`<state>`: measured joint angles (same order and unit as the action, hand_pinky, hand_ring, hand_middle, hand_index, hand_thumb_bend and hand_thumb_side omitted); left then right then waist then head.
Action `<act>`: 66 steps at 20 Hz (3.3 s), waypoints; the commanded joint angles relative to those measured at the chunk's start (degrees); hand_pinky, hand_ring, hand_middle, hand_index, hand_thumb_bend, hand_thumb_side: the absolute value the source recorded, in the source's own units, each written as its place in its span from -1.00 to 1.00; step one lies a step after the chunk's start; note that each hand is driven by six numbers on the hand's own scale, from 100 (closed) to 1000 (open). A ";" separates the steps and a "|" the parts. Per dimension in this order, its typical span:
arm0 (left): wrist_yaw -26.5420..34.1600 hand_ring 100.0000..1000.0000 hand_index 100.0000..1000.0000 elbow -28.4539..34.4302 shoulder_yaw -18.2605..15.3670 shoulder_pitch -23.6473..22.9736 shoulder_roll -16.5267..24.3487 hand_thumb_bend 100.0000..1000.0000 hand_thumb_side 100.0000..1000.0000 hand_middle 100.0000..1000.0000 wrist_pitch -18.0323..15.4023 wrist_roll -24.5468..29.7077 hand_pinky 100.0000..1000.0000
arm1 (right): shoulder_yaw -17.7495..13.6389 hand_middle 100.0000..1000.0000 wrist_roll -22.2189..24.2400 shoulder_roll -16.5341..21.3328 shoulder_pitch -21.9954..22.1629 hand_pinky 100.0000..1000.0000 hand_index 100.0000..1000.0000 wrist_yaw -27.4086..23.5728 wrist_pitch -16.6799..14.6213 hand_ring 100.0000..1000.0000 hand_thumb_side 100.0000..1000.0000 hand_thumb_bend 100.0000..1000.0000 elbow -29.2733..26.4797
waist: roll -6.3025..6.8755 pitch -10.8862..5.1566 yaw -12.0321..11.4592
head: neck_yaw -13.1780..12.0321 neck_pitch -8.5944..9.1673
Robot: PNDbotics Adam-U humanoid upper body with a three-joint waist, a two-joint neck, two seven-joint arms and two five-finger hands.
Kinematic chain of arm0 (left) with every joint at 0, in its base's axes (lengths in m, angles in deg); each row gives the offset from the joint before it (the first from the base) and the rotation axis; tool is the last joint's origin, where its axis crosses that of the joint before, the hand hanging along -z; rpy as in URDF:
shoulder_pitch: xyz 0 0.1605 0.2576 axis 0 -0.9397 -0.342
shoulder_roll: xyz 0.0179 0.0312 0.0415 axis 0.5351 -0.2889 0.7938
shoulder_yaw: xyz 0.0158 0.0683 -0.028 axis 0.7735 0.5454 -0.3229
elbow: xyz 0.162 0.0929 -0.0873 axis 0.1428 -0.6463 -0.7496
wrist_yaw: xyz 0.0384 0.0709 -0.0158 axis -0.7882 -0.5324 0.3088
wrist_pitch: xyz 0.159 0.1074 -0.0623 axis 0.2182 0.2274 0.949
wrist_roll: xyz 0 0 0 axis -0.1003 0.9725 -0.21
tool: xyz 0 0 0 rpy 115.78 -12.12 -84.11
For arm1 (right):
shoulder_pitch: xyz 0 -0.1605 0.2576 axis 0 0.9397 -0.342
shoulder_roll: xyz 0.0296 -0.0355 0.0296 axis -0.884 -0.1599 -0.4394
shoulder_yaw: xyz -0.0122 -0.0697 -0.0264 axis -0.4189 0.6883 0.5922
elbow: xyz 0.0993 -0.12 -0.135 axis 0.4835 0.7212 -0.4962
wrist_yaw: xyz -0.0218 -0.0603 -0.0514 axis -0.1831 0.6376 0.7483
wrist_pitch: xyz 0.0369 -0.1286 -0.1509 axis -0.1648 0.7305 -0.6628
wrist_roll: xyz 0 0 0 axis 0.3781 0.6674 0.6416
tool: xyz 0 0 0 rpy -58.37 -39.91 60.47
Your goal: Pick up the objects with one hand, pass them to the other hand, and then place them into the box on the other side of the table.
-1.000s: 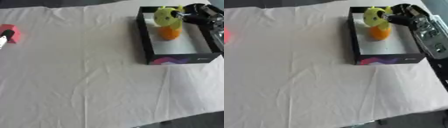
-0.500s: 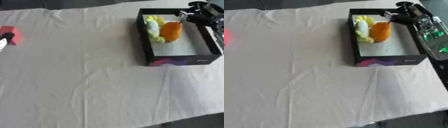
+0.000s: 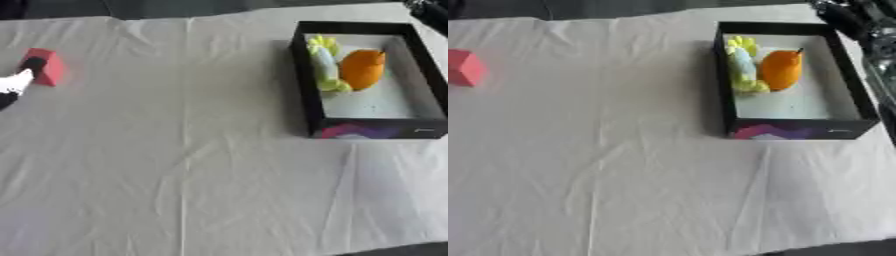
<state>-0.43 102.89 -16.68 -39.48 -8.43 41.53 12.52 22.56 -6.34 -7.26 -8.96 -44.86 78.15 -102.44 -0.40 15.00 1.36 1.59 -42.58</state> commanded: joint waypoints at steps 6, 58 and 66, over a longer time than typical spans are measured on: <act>6.18 0.40 0.61 -3.73 -2.67 3.61 7.49 0.27 -0.30 0.23 4.35 12.00 0.49 | 0.31 0.62 -2.95 0.12 -2.06 0.90 0.80 -3.16 -0.52 0.72 0.24 -0.60 -3.41 | 1.22 -2.05 -0.42 | -6.83 0.73; -12.76 0.68 0.50 -59.32 0.98 40.02 1.57 0.85 -0.01 0.42 20.12 50.53 0.84 | 2.90 0.57 -0.75 -3.17 -4.29 0.89 0.77 -2.67 0.50 0.67 0.26 -0.61 -2.82 | 3.49 -0.73 4.25 | -14.30 2.77; -13.28 0.67 0.49 -60.74 0.44 39.81 1.88 0.83 -0.08 0.44 20.21 51.31 0.85 | 2.81 0.57 -0.98 -3.13 -3.85 0.90 0.77 -2.87 0.46 0.67 0.27 -0.62 -2.59 | 3.59 -0.66 4.06 | -13.86 2.36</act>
<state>-13.78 41.81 -15.62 -0.70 -8.05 61.76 63.53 25.80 -7.20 -11.36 -12.07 -47.51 78.73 -104.63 2.65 15.04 5.47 -12.40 -40.63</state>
